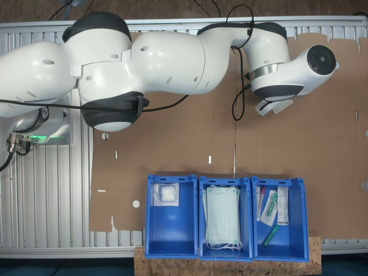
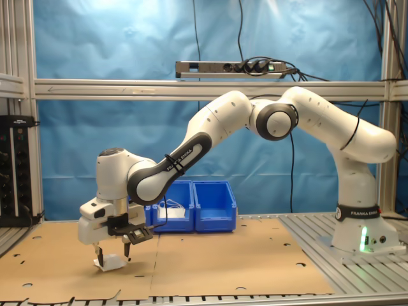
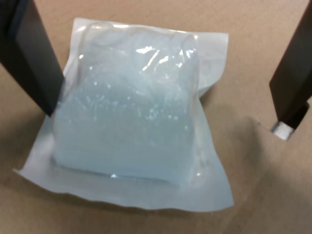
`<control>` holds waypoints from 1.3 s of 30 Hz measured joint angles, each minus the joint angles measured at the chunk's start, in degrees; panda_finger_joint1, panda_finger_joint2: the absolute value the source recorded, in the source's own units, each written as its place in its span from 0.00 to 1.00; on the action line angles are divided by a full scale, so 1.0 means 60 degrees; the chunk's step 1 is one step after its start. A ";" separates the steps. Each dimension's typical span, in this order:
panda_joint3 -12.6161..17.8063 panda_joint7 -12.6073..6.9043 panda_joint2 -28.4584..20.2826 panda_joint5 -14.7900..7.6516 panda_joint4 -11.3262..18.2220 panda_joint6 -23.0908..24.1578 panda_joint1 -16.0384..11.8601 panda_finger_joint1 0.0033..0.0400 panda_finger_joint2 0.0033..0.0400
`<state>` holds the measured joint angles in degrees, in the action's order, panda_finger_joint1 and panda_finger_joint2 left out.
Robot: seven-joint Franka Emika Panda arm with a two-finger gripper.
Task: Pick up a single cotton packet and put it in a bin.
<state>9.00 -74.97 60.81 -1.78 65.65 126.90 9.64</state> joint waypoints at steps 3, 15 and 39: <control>0.0000 0.0000 0.0000 0.0000 0.0000 0.0000 0.0000 1.00 1.00; 0.0000 0.0000 0.0000 0.0000 0.0000 0.0000 0.0000 1.00 1.00; 0.0000 0.0000 -0.0048 0.0000 -0.0003 0.0010 0.0000 0.20 0.20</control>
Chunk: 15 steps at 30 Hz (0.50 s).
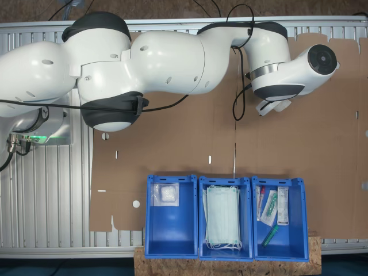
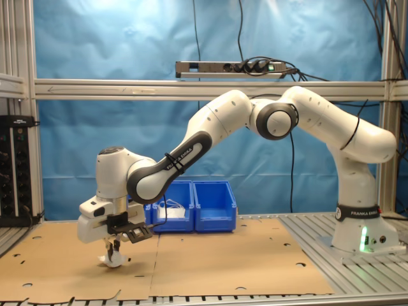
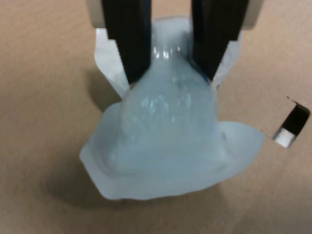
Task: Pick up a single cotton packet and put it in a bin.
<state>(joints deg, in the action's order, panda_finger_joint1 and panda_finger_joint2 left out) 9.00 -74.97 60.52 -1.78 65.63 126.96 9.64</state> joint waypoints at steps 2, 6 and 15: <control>0.0000 0.0000 -0.0001 0.0000 0.0000 0.0000 0.0000 0.20 0.20; 0.0000 0.0000 0.0000 0.0000 0.0001 0.0000 0.0000 0.20 0.20; 0.0000 0.0000 -0.0009 0.0000 0.0001 -0.0040 0.0000 0.05 0.05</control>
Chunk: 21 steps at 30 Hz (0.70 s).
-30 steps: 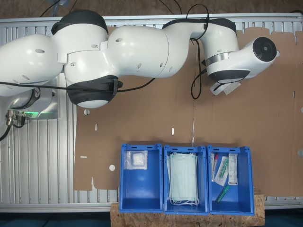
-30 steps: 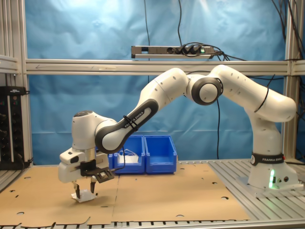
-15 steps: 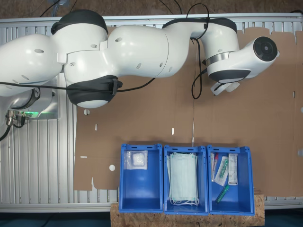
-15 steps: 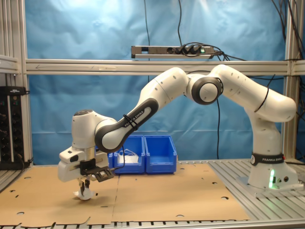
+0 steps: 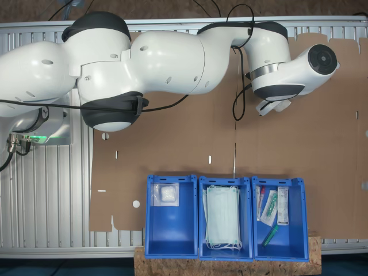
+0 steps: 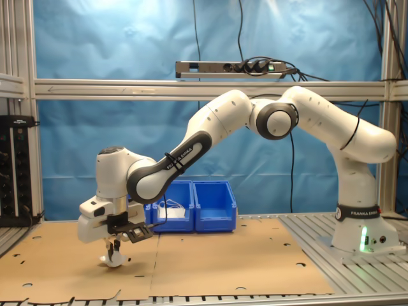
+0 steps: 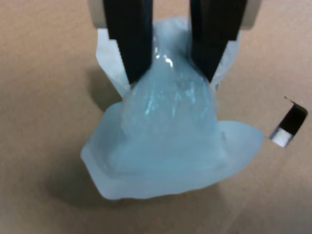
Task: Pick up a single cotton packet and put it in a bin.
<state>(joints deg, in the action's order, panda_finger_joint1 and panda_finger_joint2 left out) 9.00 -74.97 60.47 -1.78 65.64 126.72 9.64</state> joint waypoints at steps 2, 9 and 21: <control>0.0000 0.0000 -0.0017 0.0000 0.0000 -0.0072 0.0000 0.05 0.05; -0.0040 0.0000 -0.0365 0.0000 0.0104 -0.0815 0.0000 0.05 0.05; -0.0102 0.0000 -0.1641 0.0000 0.0196 -0.2454 0.0000 0.05 0.05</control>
<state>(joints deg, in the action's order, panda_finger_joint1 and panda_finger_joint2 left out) 8.39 -74.97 50.62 -1.78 66.81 112.00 9.64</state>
